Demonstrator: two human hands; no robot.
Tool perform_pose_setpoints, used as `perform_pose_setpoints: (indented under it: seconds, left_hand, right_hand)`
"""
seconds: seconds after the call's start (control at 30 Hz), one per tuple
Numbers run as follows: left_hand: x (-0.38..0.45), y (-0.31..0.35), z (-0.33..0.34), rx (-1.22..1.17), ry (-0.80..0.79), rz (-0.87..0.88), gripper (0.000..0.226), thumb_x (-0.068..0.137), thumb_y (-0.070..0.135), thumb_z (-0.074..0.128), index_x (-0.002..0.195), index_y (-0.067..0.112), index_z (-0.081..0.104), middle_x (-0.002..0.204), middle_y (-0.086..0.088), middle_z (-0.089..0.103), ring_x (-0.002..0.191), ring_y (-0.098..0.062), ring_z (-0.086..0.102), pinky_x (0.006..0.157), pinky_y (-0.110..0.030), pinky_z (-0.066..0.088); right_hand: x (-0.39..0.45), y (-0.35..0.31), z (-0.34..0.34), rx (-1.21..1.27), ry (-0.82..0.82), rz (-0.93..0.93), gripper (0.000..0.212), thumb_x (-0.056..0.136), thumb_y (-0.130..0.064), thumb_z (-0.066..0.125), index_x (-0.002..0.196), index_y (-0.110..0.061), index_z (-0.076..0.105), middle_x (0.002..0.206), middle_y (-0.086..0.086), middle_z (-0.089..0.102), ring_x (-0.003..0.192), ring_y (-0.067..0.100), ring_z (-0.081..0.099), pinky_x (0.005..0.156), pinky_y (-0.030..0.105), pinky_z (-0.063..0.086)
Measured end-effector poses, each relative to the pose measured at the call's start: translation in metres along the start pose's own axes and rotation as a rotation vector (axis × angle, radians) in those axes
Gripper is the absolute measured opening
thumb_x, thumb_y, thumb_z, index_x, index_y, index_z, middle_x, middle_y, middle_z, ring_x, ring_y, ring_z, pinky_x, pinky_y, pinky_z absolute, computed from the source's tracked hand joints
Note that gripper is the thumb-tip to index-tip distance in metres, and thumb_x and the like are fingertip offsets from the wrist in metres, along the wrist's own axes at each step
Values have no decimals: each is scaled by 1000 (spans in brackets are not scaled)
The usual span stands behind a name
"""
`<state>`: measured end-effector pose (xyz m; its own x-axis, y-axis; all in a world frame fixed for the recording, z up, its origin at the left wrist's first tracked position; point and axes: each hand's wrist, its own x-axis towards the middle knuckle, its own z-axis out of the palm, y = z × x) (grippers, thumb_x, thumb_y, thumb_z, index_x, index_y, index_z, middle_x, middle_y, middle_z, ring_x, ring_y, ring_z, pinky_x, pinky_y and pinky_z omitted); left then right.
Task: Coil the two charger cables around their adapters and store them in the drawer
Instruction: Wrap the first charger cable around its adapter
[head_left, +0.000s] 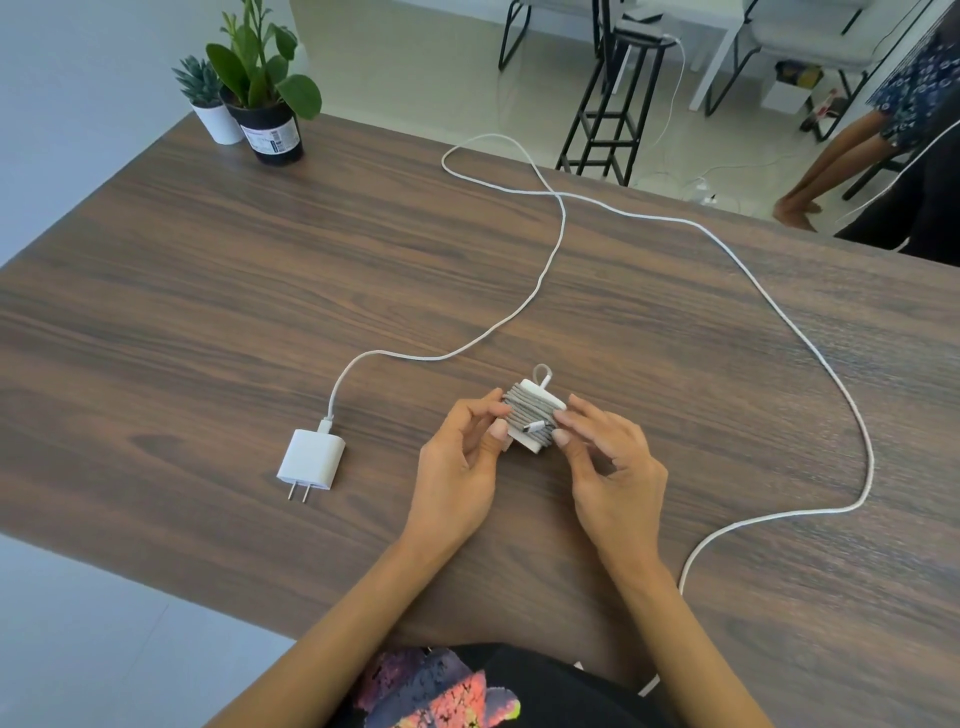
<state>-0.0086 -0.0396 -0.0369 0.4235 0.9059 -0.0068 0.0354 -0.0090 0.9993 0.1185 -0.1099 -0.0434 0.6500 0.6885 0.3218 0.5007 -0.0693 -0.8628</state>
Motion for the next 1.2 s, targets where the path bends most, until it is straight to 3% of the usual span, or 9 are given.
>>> perform_pose_setpoints:
  seconds: [0.07, 0.13, 0.2, 0.3, 0.4, 0.5, 0.67, 0.87, 1.2]
  left_hand:
    - [0, -2, -3, 16, 19, 8, 16, 95, 6, 50, 108, 10, 57, 123, 1, 62, 113, 4, 57, 93, -14, 46]
    - [2, -4, -8, 69, 18, 17, 23, 96, 5, 48, 116, 14, 55, 122, 7, 62, 114, -1, 58, 99, -25, 46]
    - [8, -4, -14, 180, -44, 20, 38, 96, 1, 45, 126, 23, 48, 126, 12, 57, 119, -1, 54, 101, -18, 42]
    - [19, -6, -22, 264, -228, -4, 60, 92, -5, 49, 142, 24, 33, 139, 4, 47, 129, -3, 44, 103, -8, 34]
    - [23, -8, -17, 273, -330, 29, 72, 87, -11, 54, 140, 30, 28, 138, 18, 43, 123, 12, 43, 101, -7, 33]
    - [23, -9, -2, 236, -310, 17, 72, 85, -13, 55, 140, 28, 33, 134, 17, 48, 117, 13, 49, 92, -5, 39]
    - [39, -16, 41, 184, -285, 37, 66, 83, -10, 59, 141, 13, 39, 139, -3, 51, 122, -9, 54, 100, -26, 47]
    - [73, -13, 125, 215, -340, 107, 63, 81, -5, 62, 139, 8, 40, 139, -9, 50, 124, -20, 52, 105, -38, 42]
    - [110, -15, 176, 325, -380, 177, 63, 84, 2, 61, 141, 12, 36, 140, -8, 49, 124, -22, 51, 105, -40, 41]
  right_hand:
    - [-4, -1, -1, 19, -48, 30, 34, 79, -7, 73, 108, -25, 69, 116, -7, 66, 113, 10, 59, 91, 34, 53]
    - [-9, -2, -1, 31, -130, 74, 50, 80, -7, 72, 121, -32, 59, 124, -14, 60, 118, 7, 56, 92, 23, 51]
    - [-13, -1, 0, 15, -199, 96, 62, 81, -9, 71, 132, -35, 46, 132, -17, 53, 123, 3, 52, 97, 17, 45]
    - [-14, 4, 2, -73, -258, 82, 66, 87, -14, 65, 140, -34, 32, 141, -10, 47, 127, 5, 49, 105, 15, 36]
    - [-11, 6, 5, -97, -278, 46, 63, 90, -12, 58, 143, -28, 28, 141, -1, 50, 127, 9, 50, 104, 11, 34]
    - [-8, 8, 3, -77, -260, 55, 63, 90, -4, 57, 143, -24, 29, 138, 1, 52, 123, 7, 52, 100, 6, 34]
    - [11, 25, -22, -130, -165, 54, 66, 90, 2, 55, 140, -31, 27, 138, 2, 53, 122, 4, 49, 98, 2, 32]
    - [53, 63, -70, -279, -64, 96, 63, 90, 4, 52, 144, -20, 32, 134, 11, 56, 120, 24, 56, 88, 8, 33]
    - [95, 89, -94, -332, -8, 93, 58, 91, 1, 51, 144, -16, 34, 126, 13, 62, 108, 28, 61, 80, 9, 33]
